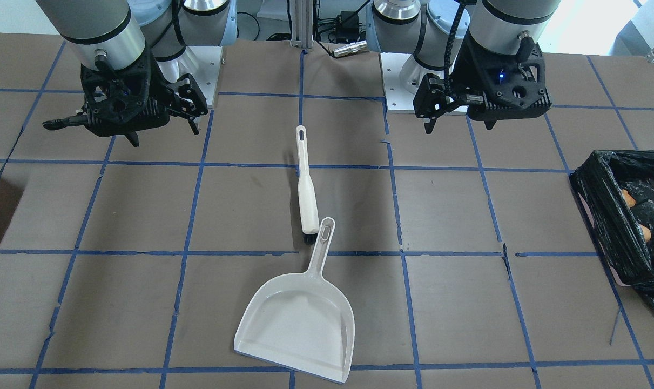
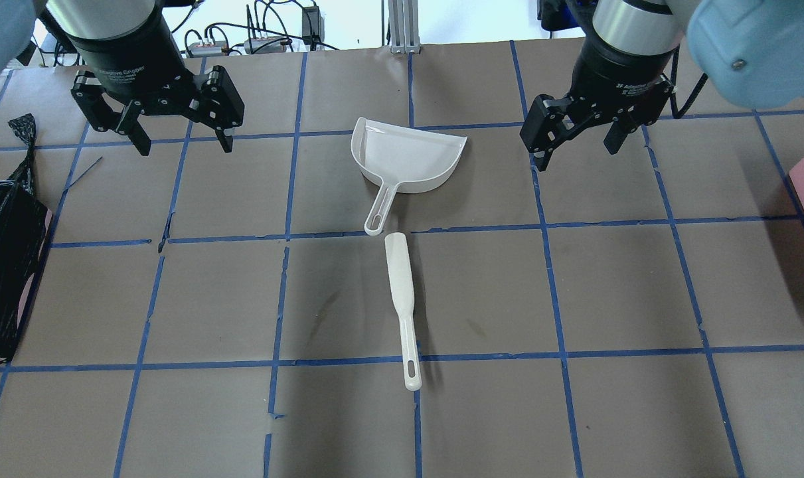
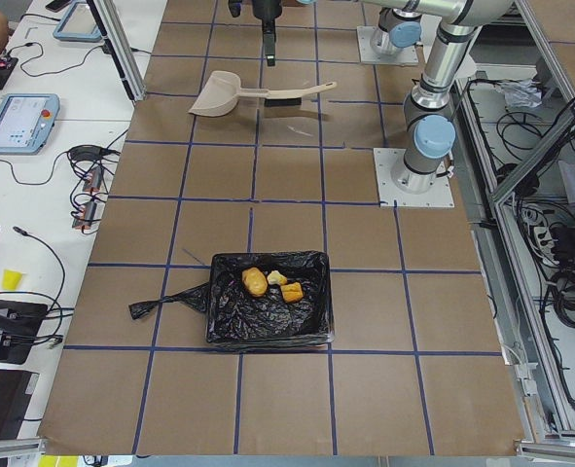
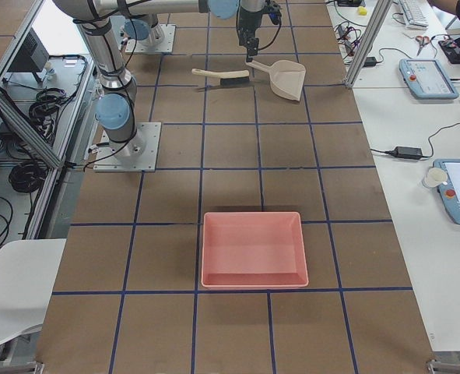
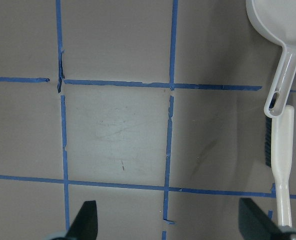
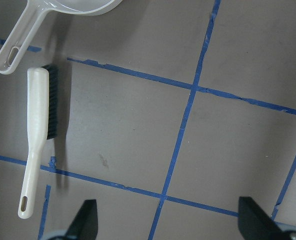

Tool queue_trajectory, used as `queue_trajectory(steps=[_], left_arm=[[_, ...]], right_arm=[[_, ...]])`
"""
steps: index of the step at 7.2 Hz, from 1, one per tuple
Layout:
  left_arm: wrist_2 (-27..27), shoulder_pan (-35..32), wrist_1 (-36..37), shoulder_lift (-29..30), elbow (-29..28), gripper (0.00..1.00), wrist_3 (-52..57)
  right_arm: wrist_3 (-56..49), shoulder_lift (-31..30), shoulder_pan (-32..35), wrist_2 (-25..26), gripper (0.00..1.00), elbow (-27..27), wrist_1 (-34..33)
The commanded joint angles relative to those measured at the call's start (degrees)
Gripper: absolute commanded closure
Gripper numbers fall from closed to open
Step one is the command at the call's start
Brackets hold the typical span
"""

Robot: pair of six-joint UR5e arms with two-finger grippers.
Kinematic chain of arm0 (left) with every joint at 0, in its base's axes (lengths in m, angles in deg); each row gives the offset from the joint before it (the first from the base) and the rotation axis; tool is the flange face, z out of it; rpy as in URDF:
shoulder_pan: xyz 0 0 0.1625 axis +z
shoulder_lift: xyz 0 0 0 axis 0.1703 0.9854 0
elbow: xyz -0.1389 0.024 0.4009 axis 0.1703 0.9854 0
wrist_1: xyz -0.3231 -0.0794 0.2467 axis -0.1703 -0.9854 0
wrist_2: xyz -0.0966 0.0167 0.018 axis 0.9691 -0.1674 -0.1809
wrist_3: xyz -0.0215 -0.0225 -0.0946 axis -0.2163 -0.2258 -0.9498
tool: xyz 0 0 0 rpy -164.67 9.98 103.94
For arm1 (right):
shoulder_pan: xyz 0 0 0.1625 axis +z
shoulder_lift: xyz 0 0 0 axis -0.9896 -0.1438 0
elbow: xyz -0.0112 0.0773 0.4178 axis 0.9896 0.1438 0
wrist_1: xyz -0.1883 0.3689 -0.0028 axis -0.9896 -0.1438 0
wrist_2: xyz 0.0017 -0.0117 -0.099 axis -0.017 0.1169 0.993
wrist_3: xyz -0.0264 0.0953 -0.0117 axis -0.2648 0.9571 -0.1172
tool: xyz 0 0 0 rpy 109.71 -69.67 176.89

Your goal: Sweep and dump trash in nearest bin

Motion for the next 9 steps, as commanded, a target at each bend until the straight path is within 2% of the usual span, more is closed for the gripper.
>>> queue_trajectory(steps=[1, 9], left_arm=[[-0.1, 0.0, 0.0, 0.0, 0.0, 0.0, -0.1], [-0.1, 0.0, 0.0, 0.0, 0.0, 0.0, 0.0]], right_arm=[[0.0, 0.0, 0.0, 0.5, 0.0, 0.0, 0.0], [0.1, 0.0, 0.0, 0.0, 0.0, 0.1, -0.1]])
